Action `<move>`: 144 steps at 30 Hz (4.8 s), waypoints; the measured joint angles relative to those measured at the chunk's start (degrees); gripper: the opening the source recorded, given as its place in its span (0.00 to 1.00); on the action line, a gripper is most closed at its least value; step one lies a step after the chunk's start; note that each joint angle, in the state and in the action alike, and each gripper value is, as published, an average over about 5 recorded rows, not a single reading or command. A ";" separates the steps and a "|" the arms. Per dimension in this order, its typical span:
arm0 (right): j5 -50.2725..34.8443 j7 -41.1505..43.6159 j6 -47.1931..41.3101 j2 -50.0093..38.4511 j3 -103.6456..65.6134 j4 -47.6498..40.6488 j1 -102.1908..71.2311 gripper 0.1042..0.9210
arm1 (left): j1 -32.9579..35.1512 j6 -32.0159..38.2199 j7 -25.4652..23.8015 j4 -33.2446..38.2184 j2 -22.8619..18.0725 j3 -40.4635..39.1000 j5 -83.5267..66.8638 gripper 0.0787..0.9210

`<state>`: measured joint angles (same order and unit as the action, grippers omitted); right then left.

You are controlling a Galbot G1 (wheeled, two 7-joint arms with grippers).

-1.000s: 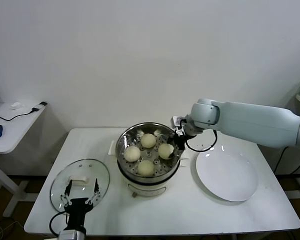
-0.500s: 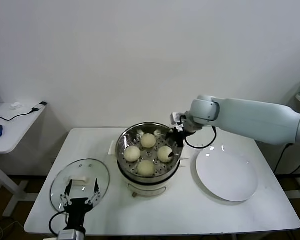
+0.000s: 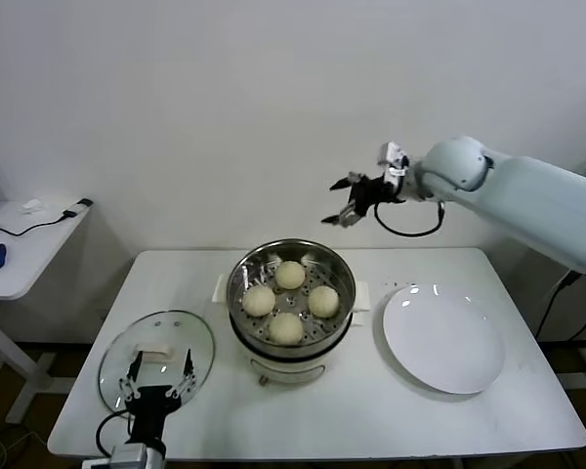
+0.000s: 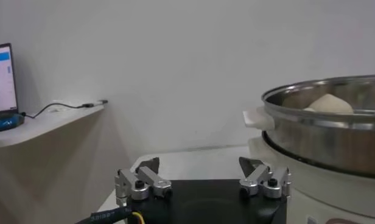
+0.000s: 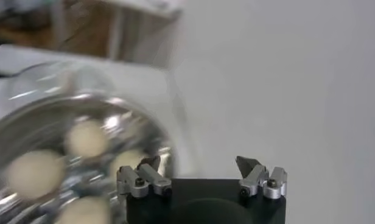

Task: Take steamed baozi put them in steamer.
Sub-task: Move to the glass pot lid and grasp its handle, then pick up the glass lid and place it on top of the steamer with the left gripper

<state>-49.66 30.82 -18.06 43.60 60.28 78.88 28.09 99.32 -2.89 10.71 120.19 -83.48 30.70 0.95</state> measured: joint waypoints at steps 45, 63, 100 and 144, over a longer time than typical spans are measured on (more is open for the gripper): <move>20.85 -23.40 27.96 17.64 -94.95 13.82 -114.98 0.88 | -8.43 13.94 14.72 -25.04 12.78 5.36 41.19 0.88; 21.94 -22.98 29.38 20.94 -97.61 15.76 -116.80 0.88 | -13.15 12.08 20.18 -38.61 15.61 6.19 63.62 0.88; 24.18 -21.39 30.11 22.60 -97.88 13.61 -117.51 0.88 | -20.32 8.08 14.34 -40.35 14.90 2.83 66.60 0.63; 28.35 -22.98 28.09 25.29 -98.40 16.19 -117.96 0.88 | -16.86 -11.61 -3.69 -9.54 20.94 6.27 54.30 0.08</move>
<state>-21.31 7.84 10.03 68.89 -38.12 95.07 -89.87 82.46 -14.50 7.02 110.65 -62.54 36.97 55.24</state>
